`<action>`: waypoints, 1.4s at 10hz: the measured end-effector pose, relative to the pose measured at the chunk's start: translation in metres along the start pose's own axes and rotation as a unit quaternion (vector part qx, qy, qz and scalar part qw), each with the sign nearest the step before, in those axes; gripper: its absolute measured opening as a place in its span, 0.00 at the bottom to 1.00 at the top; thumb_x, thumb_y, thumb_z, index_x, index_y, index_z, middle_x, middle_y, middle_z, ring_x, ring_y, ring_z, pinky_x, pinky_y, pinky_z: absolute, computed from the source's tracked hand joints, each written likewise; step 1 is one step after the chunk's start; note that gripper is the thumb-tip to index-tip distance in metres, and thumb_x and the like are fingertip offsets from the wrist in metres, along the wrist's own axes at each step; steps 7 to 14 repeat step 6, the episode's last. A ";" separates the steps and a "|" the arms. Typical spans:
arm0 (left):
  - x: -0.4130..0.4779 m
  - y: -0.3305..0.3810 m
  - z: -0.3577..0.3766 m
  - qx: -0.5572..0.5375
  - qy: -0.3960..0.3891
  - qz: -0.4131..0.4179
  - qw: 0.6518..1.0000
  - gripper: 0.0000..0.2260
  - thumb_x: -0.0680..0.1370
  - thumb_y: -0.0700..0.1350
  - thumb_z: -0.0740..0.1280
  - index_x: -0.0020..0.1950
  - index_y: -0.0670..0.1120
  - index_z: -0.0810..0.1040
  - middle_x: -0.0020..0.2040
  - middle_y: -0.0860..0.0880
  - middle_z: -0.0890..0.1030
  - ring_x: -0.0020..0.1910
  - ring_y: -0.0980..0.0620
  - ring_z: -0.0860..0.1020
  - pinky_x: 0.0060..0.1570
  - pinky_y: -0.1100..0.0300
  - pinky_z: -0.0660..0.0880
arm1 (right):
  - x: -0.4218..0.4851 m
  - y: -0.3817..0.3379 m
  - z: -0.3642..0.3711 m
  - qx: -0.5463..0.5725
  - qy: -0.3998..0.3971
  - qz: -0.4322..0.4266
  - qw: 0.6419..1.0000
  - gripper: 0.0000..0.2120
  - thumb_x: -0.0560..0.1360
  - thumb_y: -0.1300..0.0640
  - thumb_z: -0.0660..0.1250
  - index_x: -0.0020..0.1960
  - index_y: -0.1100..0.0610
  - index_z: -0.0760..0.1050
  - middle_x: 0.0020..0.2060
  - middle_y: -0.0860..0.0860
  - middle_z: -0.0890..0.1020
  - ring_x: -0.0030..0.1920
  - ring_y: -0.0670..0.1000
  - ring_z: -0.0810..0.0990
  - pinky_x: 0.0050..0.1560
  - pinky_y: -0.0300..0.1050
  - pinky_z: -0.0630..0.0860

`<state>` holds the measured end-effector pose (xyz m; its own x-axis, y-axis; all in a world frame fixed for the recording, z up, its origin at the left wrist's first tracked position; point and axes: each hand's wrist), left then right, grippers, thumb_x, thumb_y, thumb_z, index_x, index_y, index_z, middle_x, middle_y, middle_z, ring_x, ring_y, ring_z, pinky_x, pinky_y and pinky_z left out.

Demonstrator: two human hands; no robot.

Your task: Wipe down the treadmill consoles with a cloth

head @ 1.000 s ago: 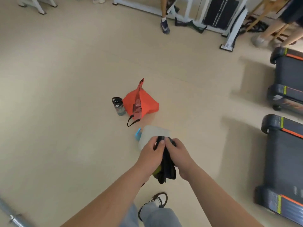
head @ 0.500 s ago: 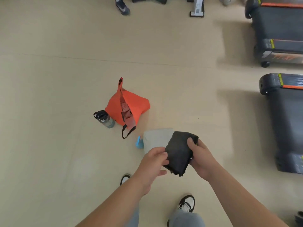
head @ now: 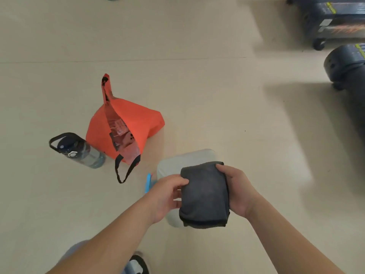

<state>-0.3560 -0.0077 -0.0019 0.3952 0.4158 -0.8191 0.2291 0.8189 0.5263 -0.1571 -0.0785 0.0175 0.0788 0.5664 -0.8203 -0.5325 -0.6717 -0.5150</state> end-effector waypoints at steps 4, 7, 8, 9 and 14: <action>0.098 -0.043 -0.015 0.185 0.154 0.140 0.961 0.05 0.83 0.42 0.68 0.57 0.51 0.77 0.43 0.46 0.82 0.40 0.47 0.84 0.38 0.52 0.85 | 0.138 0.049 -0.016 -0.321 0.090 -0.254 0.908 0.29 0.82 0.57 0.63 0.79 0.37 0.61 0.64 0.44 0.76 0.58 0.49 0.81 0.65 0.51 0.78; 0.115 -0.051 -0.035 0.251 0.200 0.099 0.942 0.13 0.80 0.49 0.71 0.63 0.52 0.74 0.52 0.46 0.81 0.50 0.45 0.83 0.47 0.49 0.85 | 0.131 0.055 -0.035 -0.451 0.221 -0.225 0.835 0.30 0.82 0.47 0.65 0.81 0.48 0.59 0.65 0.48 0.71 0.61 0.51 0.77 0.62 0.53 0.77; 0.115 -0.051 -0.035 0.251 0.200 0.099 0.942 0.13 0.80 0.49 0.71 0.63 0.52 0.74 0.52 0.46 0.81 0.50 0.45 0.83 0.47 0.49 0.85 | 0.131 0.055 -0.035 -0.451 0.221 -0.225 0.835 0.30 0.82 0.47 0.65 0.81 0.48 0.59 0.65 0.48 0.71 0.61 0.51 0.77 0.62 0.53 0.77; 0.115 -0.051 -0.035 0.251 0.200 0.099 0.942 0.13 0.80 0.49 0.71 0.63 0.52 0.74 0.52 0.46 0.81 0.50 0.45 0.83 0.47 0.49 0.85 | 0.131 0.055 -0.035 -0.451 0.221 -0.225 0.835 0.30 0.82 0.47 0.65 0.81 0.48 0.59 0.65 0.48 0.71 0.61 0.51 0.77 0.62 0.53 0.77; 0.115 -0.051 -0.035 0.251 0.200 0.099 0.942 0.13 0.80 0.49 0.71 0.63 0.52 0.74 0.52 0.46 0.81 0.50 0.45 0.83 0.47 0.49 0.85 | 0.131 0.055 -0.035 -0.451 0.221 -0.225 0.835 0.30 0.82 0.47 0.65 0.81 0.48 0.59 0.65 0.48 0.71 0.61 0.51 0.77 0.62 0.53 0.77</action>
Point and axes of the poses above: each hand's wrist, its own x-axis towards the middle knuckle, its own z-axis out of the palm, y = z × x
